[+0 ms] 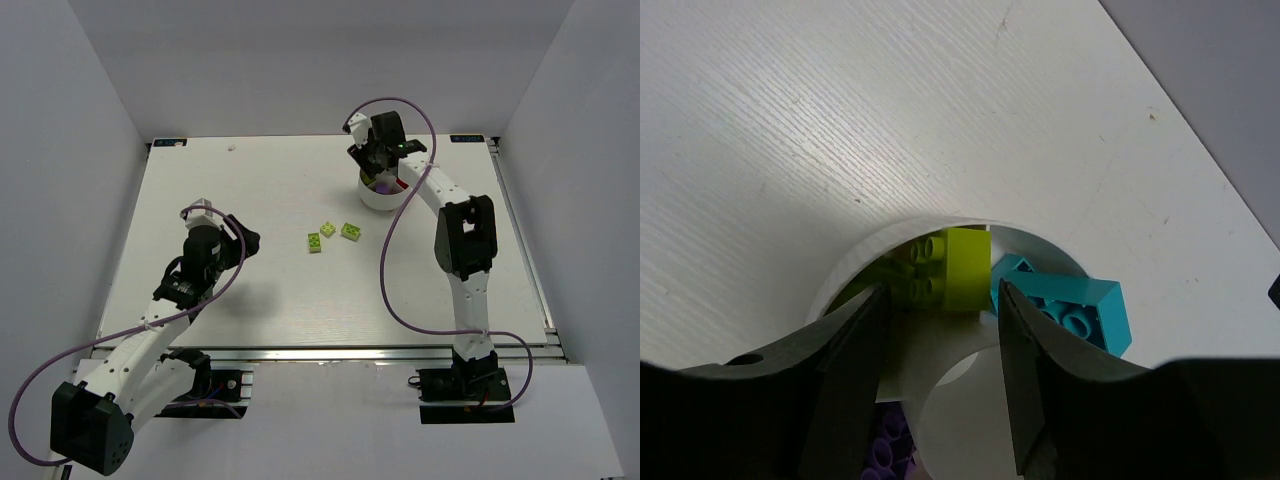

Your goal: Sort the legos into containers by color

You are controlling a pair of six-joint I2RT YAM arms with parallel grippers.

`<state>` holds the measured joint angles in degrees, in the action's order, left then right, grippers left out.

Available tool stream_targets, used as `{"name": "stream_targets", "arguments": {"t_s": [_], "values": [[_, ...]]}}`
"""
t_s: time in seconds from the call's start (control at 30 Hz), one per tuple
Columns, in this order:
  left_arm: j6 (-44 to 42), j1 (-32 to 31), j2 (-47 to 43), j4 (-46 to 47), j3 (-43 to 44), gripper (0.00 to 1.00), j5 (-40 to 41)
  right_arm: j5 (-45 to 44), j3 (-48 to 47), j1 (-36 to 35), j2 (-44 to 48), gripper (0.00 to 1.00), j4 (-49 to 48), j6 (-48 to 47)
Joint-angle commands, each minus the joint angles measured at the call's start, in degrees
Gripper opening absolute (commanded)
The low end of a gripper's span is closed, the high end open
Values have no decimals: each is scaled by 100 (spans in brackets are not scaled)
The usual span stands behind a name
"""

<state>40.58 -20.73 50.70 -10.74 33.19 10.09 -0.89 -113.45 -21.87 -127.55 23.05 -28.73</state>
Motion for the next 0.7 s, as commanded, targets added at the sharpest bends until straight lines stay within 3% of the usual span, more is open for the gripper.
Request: {"name": "stream_targets", "arguments": {"t_s": [0.0,0.33,0.43,0.47,0.5,0.63,0.67], "values": [[29,16,-25,99,-23,80,-59,219,25,25,450,53,-55,87],[82,16,195,300,3,80,-340,834,25,33,942,56,-108,149],[82,16,335,441,12,80,-498,1606,77,51,1327,66,85,-131],[82,16,388,468,12,80,-569,2279,173,68,1433,75,234,-681],[91,8,440,485,21,80,-691,2642,252,60,1565,77,409,-1000],[143,16,748,564,38,78,-947,4261,981,51,2066,75,1532,-2433],[152,8,783,573,38,78,-965,4324,1157,-10,2085,68,1562,-2435]]}}
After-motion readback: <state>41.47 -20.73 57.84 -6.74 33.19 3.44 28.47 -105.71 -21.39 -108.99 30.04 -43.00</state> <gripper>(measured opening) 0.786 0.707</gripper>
